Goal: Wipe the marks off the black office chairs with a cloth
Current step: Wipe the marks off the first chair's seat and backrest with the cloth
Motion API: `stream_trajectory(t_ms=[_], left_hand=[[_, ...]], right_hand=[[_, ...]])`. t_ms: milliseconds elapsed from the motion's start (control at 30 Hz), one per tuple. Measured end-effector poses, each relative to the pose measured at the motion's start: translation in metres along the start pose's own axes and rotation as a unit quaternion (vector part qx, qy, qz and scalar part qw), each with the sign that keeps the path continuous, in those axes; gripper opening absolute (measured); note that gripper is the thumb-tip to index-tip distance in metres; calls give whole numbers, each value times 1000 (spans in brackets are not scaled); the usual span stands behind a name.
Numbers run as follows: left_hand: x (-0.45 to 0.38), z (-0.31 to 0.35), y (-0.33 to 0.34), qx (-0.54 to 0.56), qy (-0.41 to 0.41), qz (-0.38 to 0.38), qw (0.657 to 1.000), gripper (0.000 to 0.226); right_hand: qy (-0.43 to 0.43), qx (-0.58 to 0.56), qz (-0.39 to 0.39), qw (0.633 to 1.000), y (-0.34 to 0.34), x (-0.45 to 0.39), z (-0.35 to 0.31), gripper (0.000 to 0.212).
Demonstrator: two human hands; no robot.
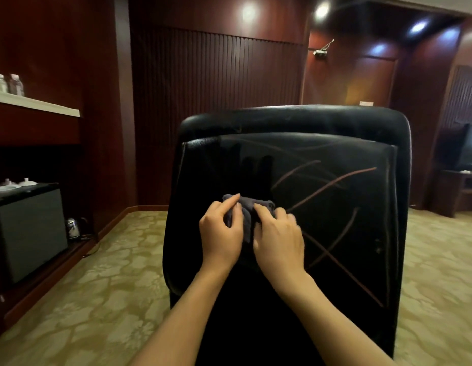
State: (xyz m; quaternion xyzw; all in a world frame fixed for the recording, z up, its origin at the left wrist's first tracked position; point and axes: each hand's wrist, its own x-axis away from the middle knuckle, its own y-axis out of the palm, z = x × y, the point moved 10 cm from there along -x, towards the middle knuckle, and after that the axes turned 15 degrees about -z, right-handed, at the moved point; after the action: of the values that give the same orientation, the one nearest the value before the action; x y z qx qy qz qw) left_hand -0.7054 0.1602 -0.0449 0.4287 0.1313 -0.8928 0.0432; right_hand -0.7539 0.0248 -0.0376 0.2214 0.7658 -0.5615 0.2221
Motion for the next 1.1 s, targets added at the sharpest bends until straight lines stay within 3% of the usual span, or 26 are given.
stream_trajectory(t_ms=[133,200,300,333,367,400,500,567,667,767,967,1100], left_hand=[[-13,4,-1,227,-35,-20,973,21],[-25,16,-4,289,-26,-17,957,23],[-46,33,-5,313,-1,-20,950,26],[-54,35,-5,313,1,-20,949,26],[-63,35,-3,308,-1,-21,951,27],[-73,34,-2,292,-4,-23,956,27],[-105,36,-3,160,10,-28,987,27],[-117,43,4,9,33,-41,999,27],[-111,36,31,-146,20,-97,984,31],[-72,21,49,-201,30,-124,971,34],[20,-21,48,-245,34,-150,957,41],[88,-49,41,-228,-9,-165,959,41]], right_hand=[[-2,-229,67,971,-31,-6,5,29],[-6,-336,53,940,-41,-19,8,32],[20,-576,-78,814,-35,-44,8,36],[25,-602,-107,791,-36,-53,7,36],[19,-586,-111,802,-44,-62,8,35],[3,-539,-99,836,-56,-71,8,35],[-48,-259,-17,964,-92,-95,1,35],[-64,-80,13,995,-99,-105,-10,31],[-32,91,-18,995,-80,-108,-8,25],[-40,203,-6,978,-52,-82,-7,24],[-86,224,7,971,16,-6,-2,28],[-82,202,-49,975,68,45,8,48]])
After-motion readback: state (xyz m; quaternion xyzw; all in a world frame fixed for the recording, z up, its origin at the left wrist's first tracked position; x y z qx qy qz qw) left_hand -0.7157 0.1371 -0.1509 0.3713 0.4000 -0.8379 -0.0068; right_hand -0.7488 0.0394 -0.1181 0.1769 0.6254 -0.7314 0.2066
